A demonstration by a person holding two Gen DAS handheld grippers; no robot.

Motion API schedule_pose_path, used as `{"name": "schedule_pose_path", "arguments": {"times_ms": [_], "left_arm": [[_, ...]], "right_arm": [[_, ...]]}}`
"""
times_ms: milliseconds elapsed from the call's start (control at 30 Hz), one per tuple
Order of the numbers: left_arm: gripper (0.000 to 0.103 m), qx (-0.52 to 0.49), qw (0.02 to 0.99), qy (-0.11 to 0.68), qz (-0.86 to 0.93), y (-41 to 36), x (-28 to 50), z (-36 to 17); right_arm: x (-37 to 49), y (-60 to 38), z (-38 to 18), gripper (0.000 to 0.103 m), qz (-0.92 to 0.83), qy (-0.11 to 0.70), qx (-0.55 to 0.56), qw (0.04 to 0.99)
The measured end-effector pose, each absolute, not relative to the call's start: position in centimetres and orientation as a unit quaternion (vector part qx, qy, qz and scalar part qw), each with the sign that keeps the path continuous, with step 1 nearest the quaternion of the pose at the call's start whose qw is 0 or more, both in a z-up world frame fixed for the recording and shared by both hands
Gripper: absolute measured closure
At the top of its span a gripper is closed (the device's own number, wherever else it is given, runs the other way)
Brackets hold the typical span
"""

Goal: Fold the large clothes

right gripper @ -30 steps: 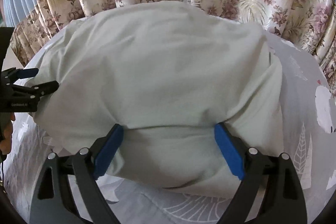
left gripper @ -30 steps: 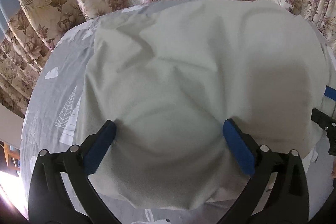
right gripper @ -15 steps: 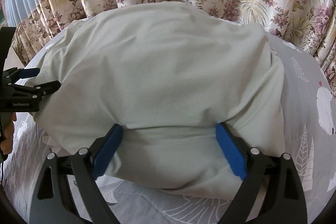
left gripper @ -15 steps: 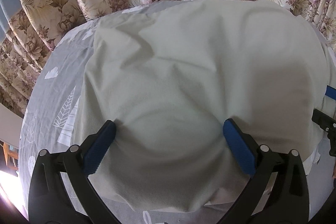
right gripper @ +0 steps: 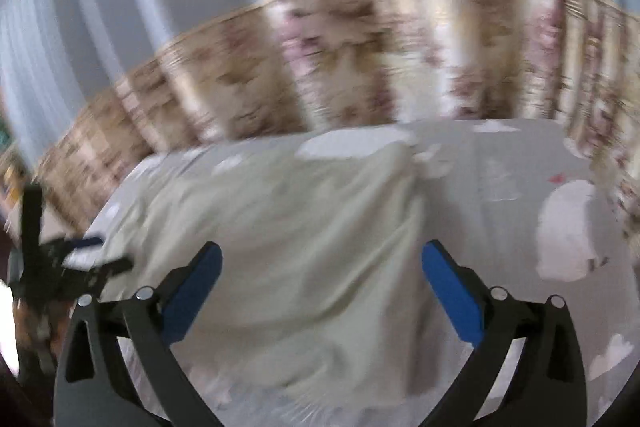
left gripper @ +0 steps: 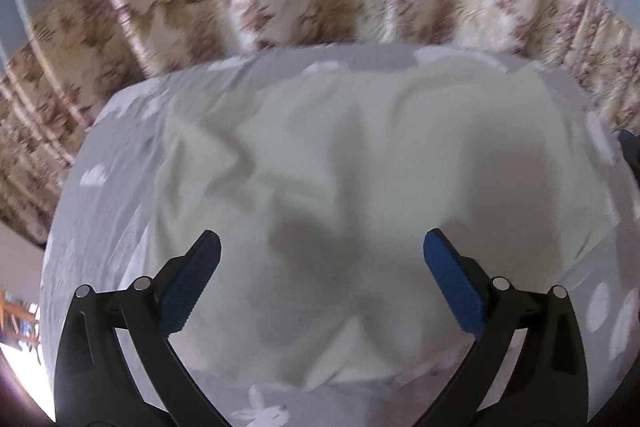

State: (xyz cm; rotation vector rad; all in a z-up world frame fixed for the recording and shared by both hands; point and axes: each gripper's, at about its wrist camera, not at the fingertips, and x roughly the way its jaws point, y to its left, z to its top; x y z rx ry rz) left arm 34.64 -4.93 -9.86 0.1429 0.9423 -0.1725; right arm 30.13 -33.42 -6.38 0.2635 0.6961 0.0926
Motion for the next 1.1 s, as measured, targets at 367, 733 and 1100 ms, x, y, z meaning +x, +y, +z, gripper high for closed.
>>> {"name": "schedule_pose_path", "arguments": {"times_ms": [367,733,1100], "left_arm": [[0.003,0.044,0.832,0.55,-0.059,-9.7,45.7,-13.5],[0.003,0.07,0.814,0.573,-0.056,-10.3,47.6,-15.5],[0.003,0.073,0.819,0.567,-0.057,-9.8,46.0,-13.4]], "right_arm": [[44.3,-27.2,-12.4,0.014,0.037,0.502,0.036,0.863],[46.0,-27.7,-14.4,0.001,0.04,0.528,0.041,0.847],[43.3,-28.7,-11.8,0.002,0.032,0.495,0.066,0.866]]}}
